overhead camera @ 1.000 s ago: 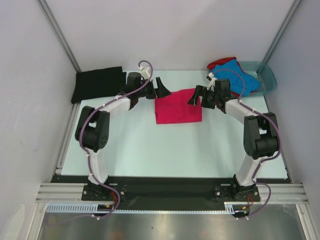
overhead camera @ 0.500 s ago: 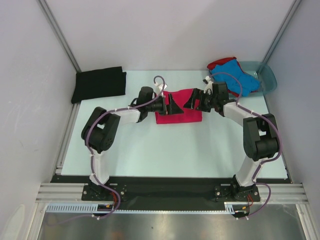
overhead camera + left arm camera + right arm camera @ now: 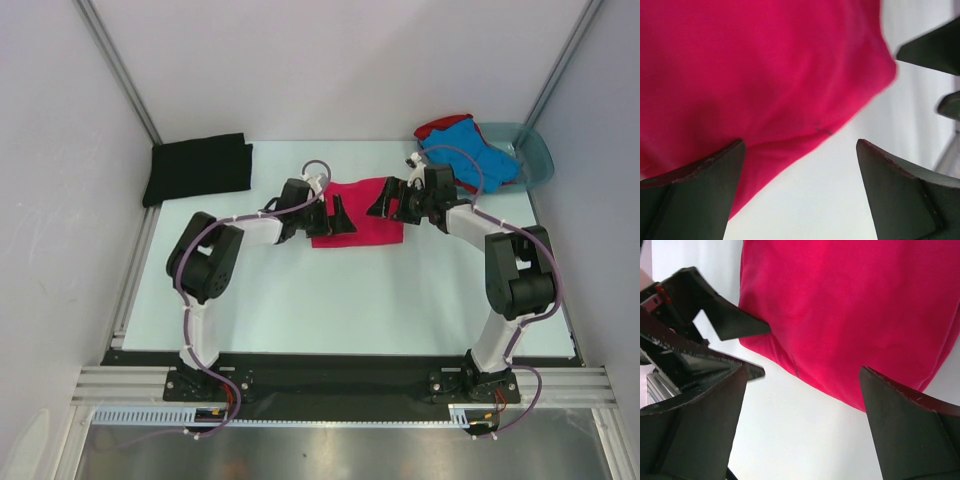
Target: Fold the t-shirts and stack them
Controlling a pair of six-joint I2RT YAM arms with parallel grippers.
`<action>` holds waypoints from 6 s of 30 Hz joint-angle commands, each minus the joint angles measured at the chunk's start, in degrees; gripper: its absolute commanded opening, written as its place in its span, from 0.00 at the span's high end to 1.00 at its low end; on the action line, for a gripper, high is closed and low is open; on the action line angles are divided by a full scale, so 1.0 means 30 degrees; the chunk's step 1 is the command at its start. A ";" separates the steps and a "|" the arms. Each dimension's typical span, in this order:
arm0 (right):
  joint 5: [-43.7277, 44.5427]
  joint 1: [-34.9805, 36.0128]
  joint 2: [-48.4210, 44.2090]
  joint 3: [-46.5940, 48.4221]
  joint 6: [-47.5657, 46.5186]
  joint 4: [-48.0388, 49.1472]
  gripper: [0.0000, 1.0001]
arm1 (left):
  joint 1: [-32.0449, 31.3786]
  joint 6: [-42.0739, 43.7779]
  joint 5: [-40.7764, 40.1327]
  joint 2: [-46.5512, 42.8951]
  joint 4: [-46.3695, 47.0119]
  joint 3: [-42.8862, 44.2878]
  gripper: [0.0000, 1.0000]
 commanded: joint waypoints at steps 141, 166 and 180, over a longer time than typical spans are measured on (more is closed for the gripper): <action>1.6283 0.3438 -0.5438 0.2553 -0.3028 -0.7475 0.00 | 0.3441 -0.2397 -0.0379 -0.0223 0.2932 -0.2097 0.02; 1.6108 0.2823 -0.6640 0.1496 -0.3029 -0.7533 0.00 | 0.0074 -0.1492 -0.3864 0.3848 -0.0752 0.3406 0.02; 1.5698 0.2529 -0.7051 0.0852 -0.2941 -0.7446 0.00 | 0.1037 -0.1024 -0.2197 0.2534 -0.0048 0.4665 1.00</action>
